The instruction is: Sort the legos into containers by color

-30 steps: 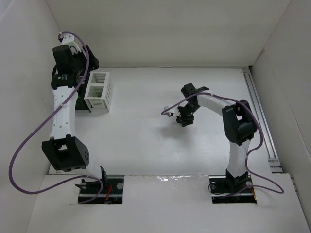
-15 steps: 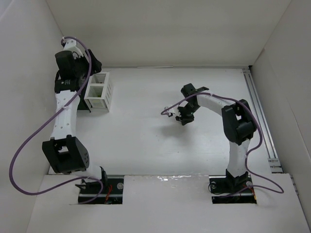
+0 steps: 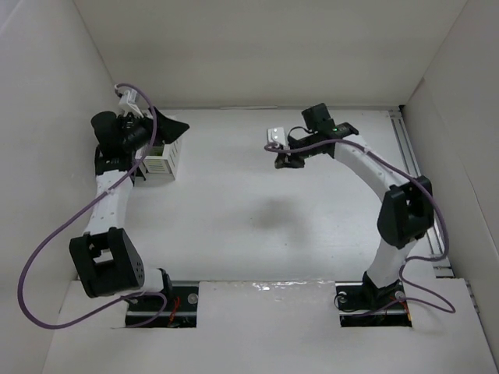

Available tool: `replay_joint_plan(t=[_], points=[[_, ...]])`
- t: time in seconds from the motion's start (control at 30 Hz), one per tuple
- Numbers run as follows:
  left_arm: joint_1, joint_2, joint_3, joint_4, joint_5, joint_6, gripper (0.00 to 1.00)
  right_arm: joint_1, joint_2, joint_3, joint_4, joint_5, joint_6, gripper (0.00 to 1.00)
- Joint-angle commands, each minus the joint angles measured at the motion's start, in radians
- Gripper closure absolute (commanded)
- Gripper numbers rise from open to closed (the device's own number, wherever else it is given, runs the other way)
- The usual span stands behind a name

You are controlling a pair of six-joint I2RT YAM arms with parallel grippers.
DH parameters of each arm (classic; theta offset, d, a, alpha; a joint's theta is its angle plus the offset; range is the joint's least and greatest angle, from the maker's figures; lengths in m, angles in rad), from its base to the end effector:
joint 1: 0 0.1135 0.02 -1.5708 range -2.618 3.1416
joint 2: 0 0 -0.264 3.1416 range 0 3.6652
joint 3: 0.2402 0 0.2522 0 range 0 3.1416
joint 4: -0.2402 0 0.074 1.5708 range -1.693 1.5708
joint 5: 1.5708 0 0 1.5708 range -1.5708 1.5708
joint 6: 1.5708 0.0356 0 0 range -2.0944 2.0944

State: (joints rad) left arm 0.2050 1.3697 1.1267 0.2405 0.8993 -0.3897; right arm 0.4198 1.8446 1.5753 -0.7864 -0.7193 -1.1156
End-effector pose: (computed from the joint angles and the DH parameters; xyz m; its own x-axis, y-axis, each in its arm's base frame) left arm 0.3147 0.0370 0.3712 -0.2453 -0.2924 -0.9243 0.5910 0.7107 -0.3817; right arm 0.3494 0.1816 0.2726 0.1922 -0.6541 -0.7316 -0.9789 -0.0747 -0.1904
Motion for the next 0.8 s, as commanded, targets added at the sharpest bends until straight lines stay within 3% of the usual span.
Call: replay_joint_plan(t=[0.0, 0.13, 0.43, 0.6, 0.67, 0.7, 0.77], points=[[-0.039, -0.008, -0.065, 0.226, 0.228, -0.207, 0.34, -0.001, -0.143, -0.010, 0.342, -0.190, 0.179, 0.91], [-0.101, 0.026, -0.041, 0.212, 0.276, -0.192, 0.34, 0.008, -0.186, -0.058, 0.592, -0.262, 0.344, 0.93], [-0.208, 0.106, 0.035, 0.252, 0.349, -0.233, 0.34, 0.077, -0.174, -0.034, 0.785, -0.287, 0.543, 0.93], [-0.222, 0.158, 0.054, 0.390, 0.449, -0.325, 0.36, 0.112, -0.196, -0.052, 0.858, -0.253, 0.588, 0.93], [-0.231, 0.190, 0.067, 0.489, 0.507, -0.470, 0.37, 0.112, -0.196, -0.064, 0.878, -0.253, 0.603, 0.93], [-0.231, 0.222, 0.067, 0.669, 0.553, -0.545, 0.37, 0.112, -0.196, -0.064, 0.888, -0.253, 0.614, 0.93], [-0.242, 0.247, 0.055, 0.877, 0.575, -0.775, 0.37, 0.123, -0.205, -0.064, 0.898, -0.244, 0.623, 0.93]])
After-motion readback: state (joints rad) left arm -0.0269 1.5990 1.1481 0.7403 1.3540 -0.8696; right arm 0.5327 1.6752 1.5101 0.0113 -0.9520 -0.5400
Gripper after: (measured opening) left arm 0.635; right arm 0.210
